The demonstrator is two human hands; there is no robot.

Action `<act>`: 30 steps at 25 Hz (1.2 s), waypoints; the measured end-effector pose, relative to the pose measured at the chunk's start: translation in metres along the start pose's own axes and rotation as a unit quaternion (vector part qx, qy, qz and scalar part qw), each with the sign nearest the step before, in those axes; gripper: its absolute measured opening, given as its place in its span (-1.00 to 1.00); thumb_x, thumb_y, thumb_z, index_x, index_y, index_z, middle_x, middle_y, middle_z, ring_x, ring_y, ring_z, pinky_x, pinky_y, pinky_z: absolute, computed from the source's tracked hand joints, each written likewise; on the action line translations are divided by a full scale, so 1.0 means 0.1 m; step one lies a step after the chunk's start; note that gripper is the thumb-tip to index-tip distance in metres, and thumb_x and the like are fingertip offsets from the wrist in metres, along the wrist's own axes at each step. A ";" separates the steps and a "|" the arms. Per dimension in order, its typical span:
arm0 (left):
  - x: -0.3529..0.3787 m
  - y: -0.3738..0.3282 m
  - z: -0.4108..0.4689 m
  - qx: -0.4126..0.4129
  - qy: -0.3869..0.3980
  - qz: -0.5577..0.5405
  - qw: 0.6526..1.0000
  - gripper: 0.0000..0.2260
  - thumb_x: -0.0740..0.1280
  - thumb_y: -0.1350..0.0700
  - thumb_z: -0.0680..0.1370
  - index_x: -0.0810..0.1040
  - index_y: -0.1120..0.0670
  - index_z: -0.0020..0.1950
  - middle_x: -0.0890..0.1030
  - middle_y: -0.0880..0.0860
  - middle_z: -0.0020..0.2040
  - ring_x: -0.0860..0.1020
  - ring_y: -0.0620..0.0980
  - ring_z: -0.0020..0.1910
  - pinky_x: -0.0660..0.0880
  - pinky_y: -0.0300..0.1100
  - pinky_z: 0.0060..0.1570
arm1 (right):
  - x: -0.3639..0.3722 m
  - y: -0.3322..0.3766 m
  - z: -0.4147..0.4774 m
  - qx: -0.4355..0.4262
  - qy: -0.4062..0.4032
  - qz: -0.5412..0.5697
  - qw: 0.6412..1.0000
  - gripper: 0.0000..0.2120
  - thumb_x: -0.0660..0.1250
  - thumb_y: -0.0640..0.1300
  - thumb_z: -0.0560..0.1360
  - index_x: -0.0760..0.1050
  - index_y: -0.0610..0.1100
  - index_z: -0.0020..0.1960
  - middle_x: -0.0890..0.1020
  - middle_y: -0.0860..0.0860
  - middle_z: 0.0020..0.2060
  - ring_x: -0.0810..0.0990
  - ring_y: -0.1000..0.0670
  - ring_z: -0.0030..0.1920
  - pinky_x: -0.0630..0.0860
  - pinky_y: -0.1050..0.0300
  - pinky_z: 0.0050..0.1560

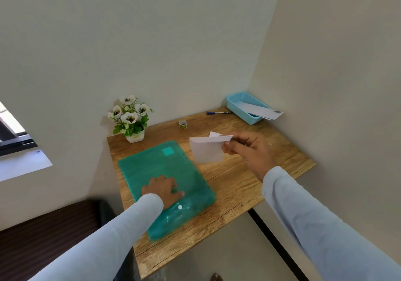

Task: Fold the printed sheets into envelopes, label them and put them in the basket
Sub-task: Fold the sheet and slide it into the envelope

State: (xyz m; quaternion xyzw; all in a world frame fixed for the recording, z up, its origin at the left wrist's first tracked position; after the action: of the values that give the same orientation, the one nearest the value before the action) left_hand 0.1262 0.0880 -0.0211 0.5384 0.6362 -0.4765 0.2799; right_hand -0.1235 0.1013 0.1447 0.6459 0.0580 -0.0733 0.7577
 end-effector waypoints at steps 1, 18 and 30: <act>-0.08 -0.07 0.01 0.008 -0.008 -0.102 0.995 -0.70 0.26 -0.28 0.59 0.55 -0.09 0.10 0.60 0.00 0.16 0.55 0.09 0.17 0.51 0.05 0.22 | -0.02 0.00 0.01 0.000 0.003 0.003 1.000 -0.77 0.45 -0.27 0.55 0.74 0.02 0.09 0.76 -0.01 -0.03 0.73 -0.04 0.00 0.69 0.08 0.02; -0.55 -0.88 0.93 -0.033 -0.021 -0.735 0.677 -0.70 0.48 0.31 0.51 0.57 0.16 0.22 0.74 0.12 0.02 0.73 0.09 -0.10 0.65 -0.13 -0.21 | -0.27 -1.11 0.63 0.278 -0.004 0.061 0.959 -0.62 0.53 -0.13 0.51 0.50 0.01 0.27 0.72 -0.06 0.08 0.77 -0.10 -0.09 0.72 -0.01 -0.09; -0.43 -0.97 1.54 -0.022 -0.109 -0.466 0.878 -0.75 0.46 -0.09 0.54 0.60 0.06 -0.18 0.69 -0.02 -0.27 0.66 -0.04 -0.22 0.65 -0.04 -0.06 | -0.38 -2.06 1.22 0.382 0.027 -0.018 0.924 -0.84 0.43 -0.19 0.59 0.54 -0.21 0.12 0.75 -0.15 -0.22 0.77 -0.14 -0.21 0.73 -0.02 -0.19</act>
State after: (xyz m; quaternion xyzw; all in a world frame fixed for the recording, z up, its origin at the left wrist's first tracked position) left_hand 0.0211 -0.0668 -0.0138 0.1180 0.7892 -0.5936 0.1046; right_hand -0.2006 -0.0501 -0.0291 0.8867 0.0573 -0.0859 0.4506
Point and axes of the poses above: each hand's wrist, its own z-axis towards the middle knuckle, its own x-axis out of the palm, y = z × x, the point moved 7 cm from there along z, towards the middle knuckle
